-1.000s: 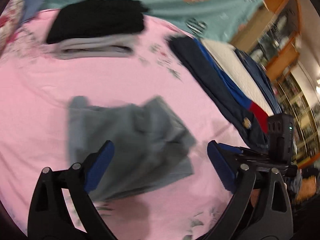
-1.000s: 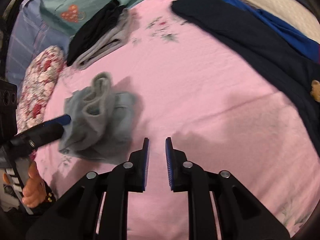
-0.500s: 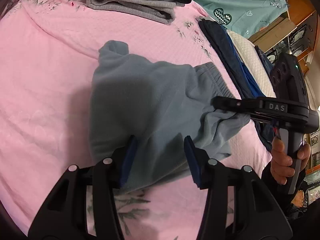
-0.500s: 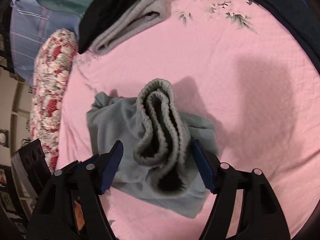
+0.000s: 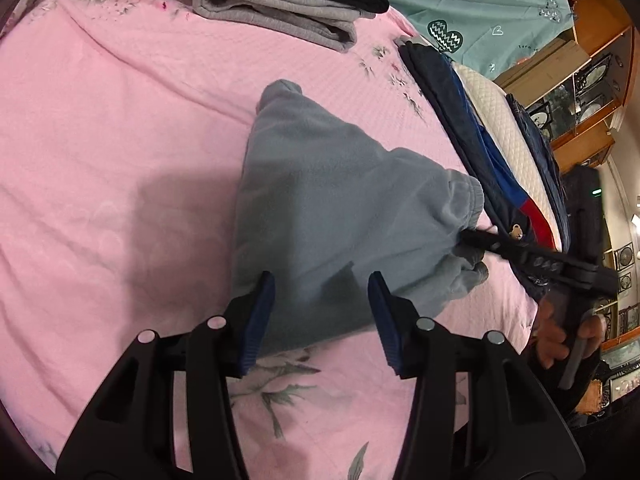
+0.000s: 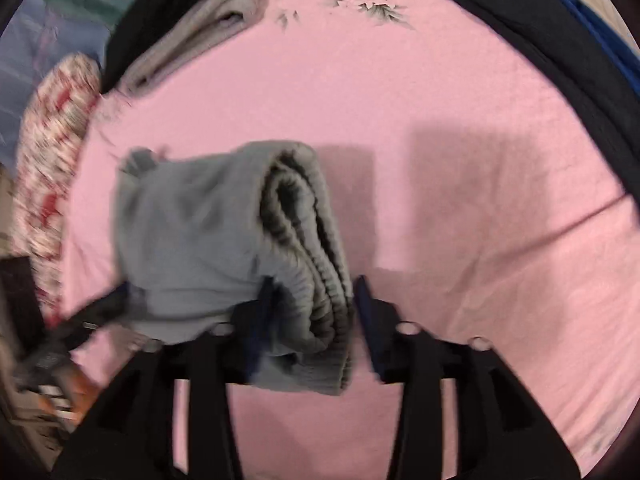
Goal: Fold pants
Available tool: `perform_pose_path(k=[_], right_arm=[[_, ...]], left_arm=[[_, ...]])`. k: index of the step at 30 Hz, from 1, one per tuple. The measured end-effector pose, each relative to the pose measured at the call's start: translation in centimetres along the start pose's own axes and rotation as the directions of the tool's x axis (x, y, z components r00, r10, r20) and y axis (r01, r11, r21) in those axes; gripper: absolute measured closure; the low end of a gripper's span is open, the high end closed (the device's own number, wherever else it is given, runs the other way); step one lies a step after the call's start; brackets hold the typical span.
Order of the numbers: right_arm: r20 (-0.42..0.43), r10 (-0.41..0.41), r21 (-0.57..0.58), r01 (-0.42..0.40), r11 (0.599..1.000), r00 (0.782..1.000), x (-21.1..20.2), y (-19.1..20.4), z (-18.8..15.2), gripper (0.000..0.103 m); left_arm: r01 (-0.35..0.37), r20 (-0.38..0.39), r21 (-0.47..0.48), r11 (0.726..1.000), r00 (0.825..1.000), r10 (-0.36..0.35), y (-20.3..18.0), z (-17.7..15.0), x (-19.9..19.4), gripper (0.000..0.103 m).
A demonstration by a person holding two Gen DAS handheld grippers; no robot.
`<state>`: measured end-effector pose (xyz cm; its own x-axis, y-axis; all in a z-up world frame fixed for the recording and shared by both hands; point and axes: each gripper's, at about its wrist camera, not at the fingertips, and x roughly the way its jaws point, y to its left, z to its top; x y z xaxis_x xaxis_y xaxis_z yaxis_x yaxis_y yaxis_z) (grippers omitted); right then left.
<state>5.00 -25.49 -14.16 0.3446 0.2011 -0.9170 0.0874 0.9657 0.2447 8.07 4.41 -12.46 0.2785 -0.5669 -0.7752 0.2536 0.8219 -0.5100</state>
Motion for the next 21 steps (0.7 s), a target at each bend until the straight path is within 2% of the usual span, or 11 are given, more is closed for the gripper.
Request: perform_pose_path(k=[4,6,8,10,11,14,16,17,18,19,21], right_arm=[[0.160,-0.079,-0.178,0.107,0.978,0.984,-5.4,3.9,1.4,0.046],[0.193,-0.014,-0.283,0.069,0.957,0.981,-6.7,6.7,2.5,0.045],[0.141,0.105,-0.432,-0.034,0.901,0.984,-6.4,10.2,3.6,0.045],[0.043,0.166,-0.522,-0.120,0.844,0.985,-4.2,13.8,5.1,0.045],[-0.012,0.163,-0.551,-0.143,0.822,0.987,-2.6,15.4,5.9,0.046],[-0.053,0.087,-0.602,-0.101,0.792,0.995,1.0,18.1,7.5,0.046],[-0.146,0.072,-0.620,-0.148,0.771,0.987,4.0,18.8,8.2,0.045],[-0.179,0.052,-0.625,-0.154,0.765,0.982,5.4,18.9,8.3,0.049],[-0.194,0.039,-0.623,-0.154,0.767,0.980,5.8,18.9,7.9,0.083],[-0.228,0.045,-0.610,-0.179,0.772,0.973,6.3,18.8,7.7,0.097],[-0.198,0.076,-0.608,-0.183,0.772,0.977,5.8,19.4,7.9,0.097]], left_arm=[[0.026,0.024,0.016,1.000,0.999,-0.026,-0.8,0.1,-1.6,0.052],[0.049,0.032,0.044,0.998,0.998,-0.050,-1.7,0.3,-1.7,0.049],[0.032,0.038,0.071,0.997,0.999,-0.035,-2.5,0.4,-1.4,0.048],[0.016,0.027,0.071,0.997,0.999,-0.018,-2.5,0.5,-0.5,0.048],[0.018,0.013,0.061,0.998,1.000,-0.019,-2.4,0.6,0.0,0.049],[0.026,-0.021,0.037,0.999,0.999,-0.025,-1.6,0.5,0.9,0.050],[0.024,-0.024,0.037,0.999,0.999,-0.023,-1.4,0.2,0.7,0.050],[0.024,-0.023,0.039,0.999,0.999,-0.023,-1.4,0.0,0.5,0.050],[0.024,-0.021,0.040,0.999,1.000,-0.023,-1.2,-0.2,0.2,0.050],[0.027,-0.015,0.035,0.999,1.000,-0.027,-1.0,-0.3,-0.1,0.050],[0.040,0.002,0.024,0.999,0.999,-0.040,-0.9,-0.3,-0.7,0.050]])
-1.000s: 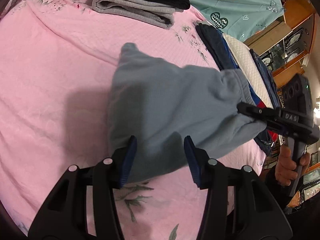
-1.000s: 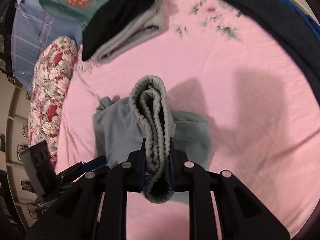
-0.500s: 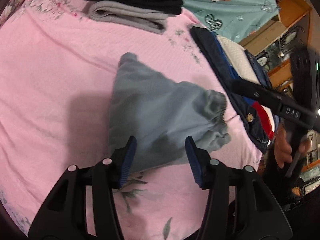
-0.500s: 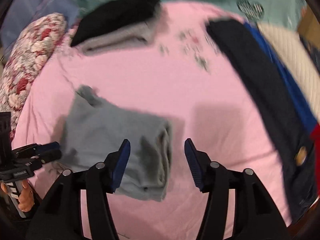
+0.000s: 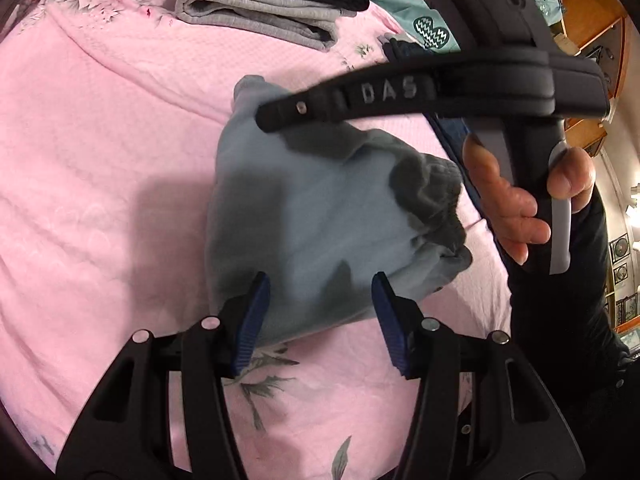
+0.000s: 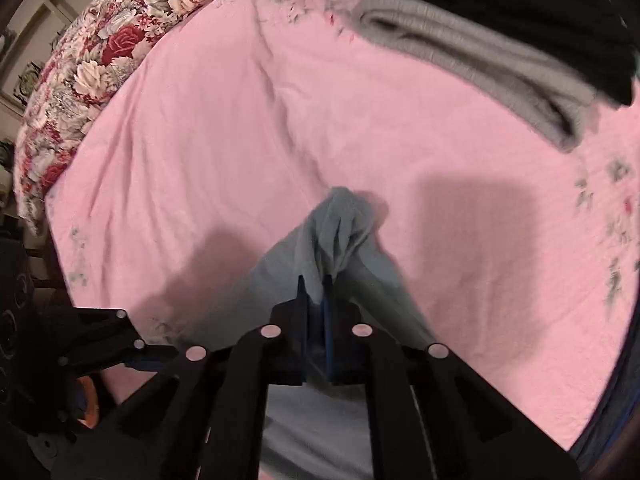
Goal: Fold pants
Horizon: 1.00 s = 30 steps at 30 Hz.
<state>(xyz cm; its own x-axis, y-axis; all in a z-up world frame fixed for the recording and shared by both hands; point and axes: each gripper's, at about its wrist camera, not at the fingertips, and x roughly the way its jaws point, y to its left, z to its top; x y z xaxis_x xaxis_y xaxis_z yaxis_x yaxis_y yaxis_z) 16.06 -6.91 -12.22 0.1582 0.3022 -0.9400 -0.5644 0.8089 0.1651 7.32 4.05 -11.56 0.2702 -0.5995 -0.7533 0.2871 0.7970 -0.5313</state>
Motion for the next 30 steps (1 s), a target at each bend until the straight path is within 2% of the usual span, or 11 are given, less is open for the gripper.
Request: perform_pose_path(k=[4,8,13,14,17,18,20,21,23,27,30], right_arm=[[0.055,0.047,0.012,-0.047,0.999,0.997,-1.1,0.8,1.7,0.097],[0.003,0.058,0.033,-0.058,0.998,0.998,2.2,0.0,2.6,0.097],[-0.033,0.081,0.065,-0.078,0.995,0.996,2.7,-1.2,2.4,0.074],[-0.010,0.049,0.073,-0.049,0.996,0.999,1.1,-1.3,2.2,0.067],[0.108,-0.058,0.063,0.051,0.997,0.992,-4.8,-1.8,0.2,0.056],[0.135,-0.097,0.086,0.086,0.993,0.986,-6.5,-2.6,-0.9,0.046],[0.167,-0.195,0.160,0.169,0.973,0.966,-8.9,-4.4,-3.2,0.030],[0.178,-0.278,0.221,0.237,0.946,0.944,-10.0,-5.4,-5.2,0.028],[0.175,-0.341,0.290,0.283,0.914,0.924,-10.5,-6.3,-8.0,0.026],[0.181,-0.253,0.455,0.147,0.878,0.951,-8.9,-8.3,-12.9,0.026],[0.199,-0.209,0.528,0.075,0.846,0.957,-6.8,-9.4,-14.1,0.026]], left_arm=[[-0.015,0.004,-0.013,1.000,1.000,0.015,0.3,1.0,0.8,0.048],[-0.060,-0.041,-0.017,0.998,0.997,0.059,1.1,0.6,2.1,0.049],[-0.088,-0.059,-0.014,0.996,0.994,0.087,0.8,0.7,1.3,0.048],[-0.096,-0.051,-0.012,0.995,0.994,0.095,0.8,0.7,0.7,0.047],[-0.141,0.012,-0.032,0.990,0.990,0.141,1.3,1.2,-1.4,0.027],[-0.152,0.028,-0.047,0.987,0.988,0.153,1.6,1.4,-1.9,0.021],[-0.161,0.048,-0.087,0.983,0.985,0.166,2.6,2.1,-2.5,0.020],[-0.166,0.042,-0.108,0.980,0.984,0.171,3.2,2.5,-2.4,0.020],[-0.158,0.018,-0.139,0.977,0.987,0.162,4.3,3.3,-1.8,0.020],[-0.144,-0.039,-0.178,0.973,0.989,0.139,6.0,4.5,0.0,0.020],[-0.126,-0.082,-0.191,0.973,0.990,0.112,5.9,5.0,1.5,0.020]])
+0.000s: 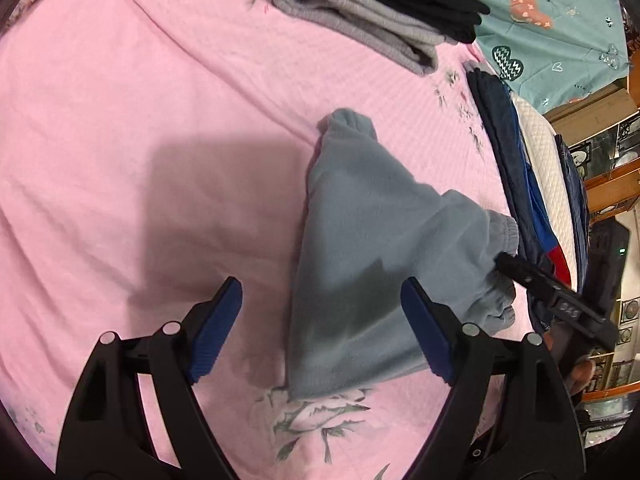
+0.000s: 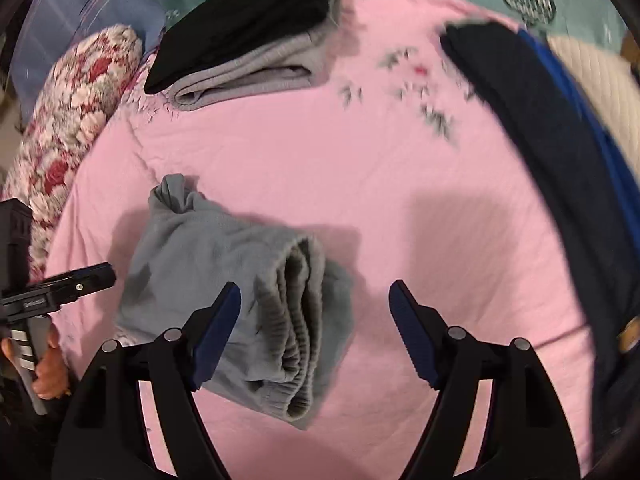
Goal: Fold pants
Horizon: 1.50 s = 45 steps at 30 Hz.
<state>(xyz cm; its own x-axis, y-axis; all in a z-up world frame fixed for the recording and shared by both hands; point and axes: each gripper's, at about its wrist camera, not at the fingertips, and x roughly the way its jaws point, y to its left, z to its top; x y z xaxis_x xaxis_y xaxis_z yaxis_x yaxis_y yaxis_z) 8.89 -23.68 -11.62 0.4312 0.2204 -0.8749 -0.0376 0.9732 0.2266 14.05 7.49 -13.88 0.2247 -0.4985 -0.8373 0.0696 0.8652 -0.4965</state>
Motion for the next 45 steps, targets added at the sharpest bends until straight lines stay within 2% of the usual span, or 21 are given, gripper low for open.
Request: perform_pose_path(k=[3,4,6,7,8,9,10,11,15,20,21,22,23,24,25,27,31,34,38,41,45], right_arm=[[-0.056,0.004,0.077,0.000,0.997,0.998,2.2,-0.8,-1.1,0.026],[-0.101,0.049,0.118,-0.037,0.992,0.994,3.0,-1.2,-1.8,0.026],[-0.104,0.112,0.142,-0.097,0.985,0.988,2.8,-1.1,-2.8,0.023],[-0.123,0.160,0.139,-0.143,0.980,0.979,2.5,-0.9,-3.2,0.022],[-0.136,0.214,0.148,-0.194,0.970,0.967,2.3,-0.7,-3.4,0.022],[-0.152,0.298,0.175,-0.271,0.946,0.942,2.3,-0.7,-3.7,0.022],[-0.148,0.318,0.182,-0.291,0.939,0.936,2.4,-0.6,-3.9,0.022],[-0.135,0.308,0.177,-0.283,0.943,0.942,2.3,-0.6,-3.8,0.022],[-0.083,0.350,0.228,-0.324,0.918,0.933,2.4,-1.8,-3.3,0.023],[-0.042,0.311,0.188,-0.298,0.936,0.950,2.6,-1.6,-3.1,0.023],[-0.025,0.295,0.173,-0.286,0.942,0.955,2.7,-1.2,-3.1,0.024],[-0.012,0.270,0.153,-0.265,0.952,0.963,2.9,-0.7,-3.0,0.026],[0.000,0.237,0.135,-0.234,0.963,0.972,3.0,-0.5,-3.0,0.044],[0.011,0.207,0.106,-0.207,0.973,0.978,3.1,-0.1,-3.1,0.061],[0.008,0.220,0.097,-0.220,0.971,0.975,3.3,-0.3,-3.1,0.067],[0.022,0.210,0.078,-0.211,0.974,0.978,3.0,-0.1,-3.3,0.075],[0.083,0.173,-0.045,-0.169,0.985,0.982,-0.1,2.2,-3.0,0.079],[0.133,0.174,-0.143,-0.155,0.977,0.976,-3.2,4.7,-0.7,0.079],[0.228,0.200,-0.225,-0.148,0.963,0.953,-6.5,7.3,6.4,0.079],[0.278,0.235,-0.205,-0.181,0.962,0.932,-7.1,8.0,15.3,0.079],[0.299,0.227,-0.158,-0.187,0.970,0.927,-3.9,8.3,25.1,0.079]], left_arm=[[0.009,-0.005,0.024,1.000,1.000,-0.009,-0.5,-0.4,0.5,0.016],[0.039,-0.011,0.026,0.999,0.999,-0.038,-0.6,-0.4,0.7,0.016],[0.153,-0.052,0.001,0.988,0.987,-0.153,-0.6,-0.3,1.2,0.016],[0.213,-0.077,-0.018,0.977,0.974,-0.214,-0.5,-0.3,1.6,0.016],[0.217,-0.081,-0.020,0.976,0.973,-0.218,-0.6,-0.2,1.9,0.016],[0.213,-0.082,-0.009,0.977,0.974,-0.213,-0.8,0.0,2.1,0.016],[0.211,-0.086,-0.005,0.977,0.974,-0.211,-0.9,0.2,2.2,0.016],[0.215,-0.089,-0.007,0.977,0.973,-0.215,-1.0,0.3,2.3,0.016],[0.243,-0.099,0.007,0.970,0.965,-0.241,-0.8,0.8,2.4,0.015],[0.266,-0.088,0.044,0.963,0.961,-0.262,-2.6,2.1,4.0,0.010],[0.261,-0.090,0.068,0.963,0.963,-0.254,-3.3,2.0,4.2,0.013],[0.228,-0.080,0.096,0.969,0.972,-0.221,-3.9,1.8,4.3,0.029],[0.177,-0.061,0.136,0.975,0.984,-0.170,-4.6,1.3,4.1,0.043],[0.128,-0.049,0.173,0.977,0.991,-0.122,-5.2,0.9,4.1,0.064],[0.086,-0.024,0.193,0.977,0.996,-0.083,-5.6,0.5,3.8,0.074],[0.089,0.013,0.195,0.977,0.996,-0.094,-5.7,0.1,2.7,0.081],[0.090,0.149,0.247,0.965,0.980,-0.129,-6.9,0.2,-2.3,0.086],[0.056,0.244,0.294,0.954,0.961,-0.132,-8.7,3.7,-7.0,0.086],[-0.003,0.324,0.306,0.952,0.941,-0.101,-10.8,13.1,-11.6,0.086],[-0.044,0.347,0.273,0.961,0.936,-0.055,-11.3,21.7,-12.1,0.084],[-0.106,0.336,0.217,0.970,0.942,0.028,-10.3,29.6,-9.0,0.079]])
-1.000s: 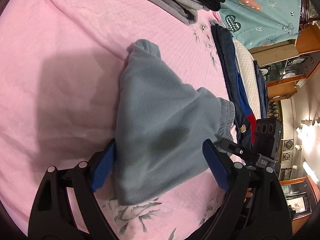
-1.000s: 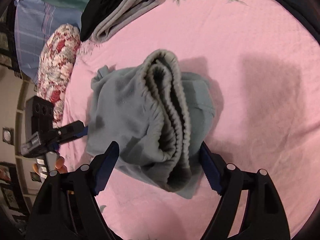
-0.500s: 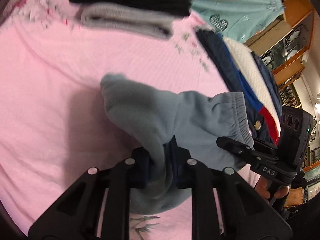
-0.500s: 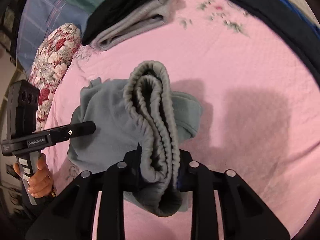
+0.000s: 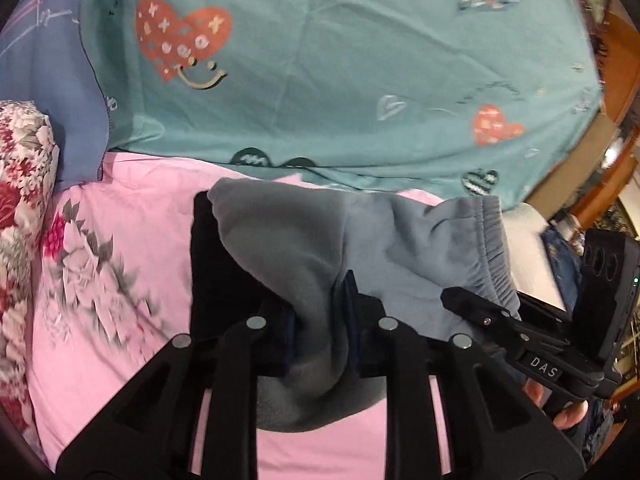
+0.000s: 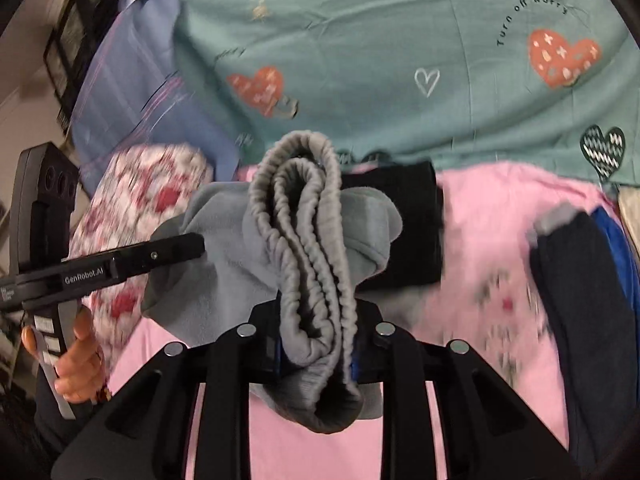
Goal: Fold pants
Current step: 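Grasp the folded sweatpants with both grippers and lift them, then place the folded sweatpants on top of the clothes stack and release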
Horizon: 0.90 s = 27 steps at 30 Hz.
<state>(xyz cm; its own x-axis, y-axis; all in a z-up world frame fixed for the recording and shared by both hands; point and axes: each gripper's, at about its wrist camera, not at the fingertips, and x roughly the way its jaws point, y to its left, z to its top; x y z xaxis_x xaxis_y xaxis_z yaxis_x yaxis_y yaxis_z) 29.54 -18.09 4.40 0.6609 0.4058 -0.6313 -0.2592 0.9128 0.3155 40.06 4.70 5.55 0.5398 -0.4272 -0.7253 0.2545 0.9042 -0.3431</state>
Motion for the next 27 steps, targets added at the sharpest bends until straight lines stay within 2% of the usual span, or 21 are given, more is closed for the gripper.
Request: perform_pose_path(k=[1,2,4,5,6,8,9,11,14,16,18,20,23,24,27], right_arm=[[-0.010,-0.003,0.011,0.003,1.000,1.000,1.6,-0.6,1.0,0.079],[-0.028,-0.003,0.020,0.004,1.000,1.000,3.5,-1.3,2.0,0.079],[-0.067,-0.022,0.041,0.025,0.999,0.997,7.6,-2.9,3.1,0.077],[-0.092,-0.074,0.032,0.077,0.997,0.993,9.6,-3.7,3.2,0.069],[-0.119,-0.150,0.011,0.152,0.988,0.982,11.7,-4.5,3.0,0.055],[-0.100,-0.161,-0.015,0.160,0.987,0.982,13.2,-5.4,2.5,0.049],[-0.073,-0.151,-0.023,0.150,0.988,0.986,12.9,-5.4,2.1,0.048],[-0.075,-0.143,-0.042,0.141,0.989,0.987,12.3,-4.9,2.2,0.047],[-0.067,-0.147,-0.024,0.145,0.989,0.987,9.8,-4.2,3.0,0.047],[-0.012,-0.163,-0.012,0.163,0.987,0.986,7.0,-3.1,3.4,0.044],[0.076,-0.210,-0.003,0.211,0.977,0.975,3.1,-1.9,3.1,0.021],[0.135,-0.254,-0.001,0.256,0.967,0.958,-0.1,-0.9,2.0,0.014],[0.171,-0.323,-0.008,0.329,0.944,0.931,-3.9,0.5,-1.0,0.003],[0.179,-0.343,-0.017,0.351,0.936,0.922,-5.0,0.8,-2.6,0.001],[0.180,-0.412,-0.029,0.424,0.905,0.893,-6.9,1.2,-8.0,0.001]], left_arm=[[-0.030,-0.021,-0.013,0.999,0.999,0.030,0.9,0.8,2.0,0.068],[-0.089,-0.038,-0.029,0.996,0.995,0.088,2.2,1.1,4.1,0.062],[-0.180,-0.068,-0.047,0.982,0.982,0.177,4.1,0.7,7.3,0.024],[-0.197,-0.089,-0.070,0.978,0.978,0.190,5.2,0.4,8.6,0.020],[-0.166,-0.095,-0.098,0.981,0.983,0.157,6.0,-0.1,9.3,0.017],[-0.135,-0.077,-0.134,0.982,0.989,0.126,7.0,-0.7,8.9,0.017],[-0.136,-0.067,-0.133,0.982,0.989,0.128,7.0,-0.7,8.3,0.017],[-0.166,-0.028,-0.117,0.979,0.986,0.163,6.2,-1.0,6.2,0.018],[-0.258,0.061,-0.079,0.963,0.963,0.263,3.6,-1.7,1.3,0.015],[-0.317,0.136,-0.049,0.947,0.937,0.321,1.4,-3.0,-2.2,0.005],[-0.369,0.213,-0.019,0.929,0.907,0.364,-1.1,-5.2,-5.5,0.002],[-0.410,0.259,-0.013,0.912,0.879,0.399,-3.1,-8.1,-7.9,0.002],[-0.472,0.261,-0.039,0.881,0.846,0.465,-5.0,-13.4,-9.5,0.002],[-0.478,0.260,-0.043,0.877,0.842,0.472,-5.5,-15.1,-9.7,0.002],[-0.458,0.268,-0.058,0.887,0.849,0.456,-6.1,-19.7,-9.6,0.002]])
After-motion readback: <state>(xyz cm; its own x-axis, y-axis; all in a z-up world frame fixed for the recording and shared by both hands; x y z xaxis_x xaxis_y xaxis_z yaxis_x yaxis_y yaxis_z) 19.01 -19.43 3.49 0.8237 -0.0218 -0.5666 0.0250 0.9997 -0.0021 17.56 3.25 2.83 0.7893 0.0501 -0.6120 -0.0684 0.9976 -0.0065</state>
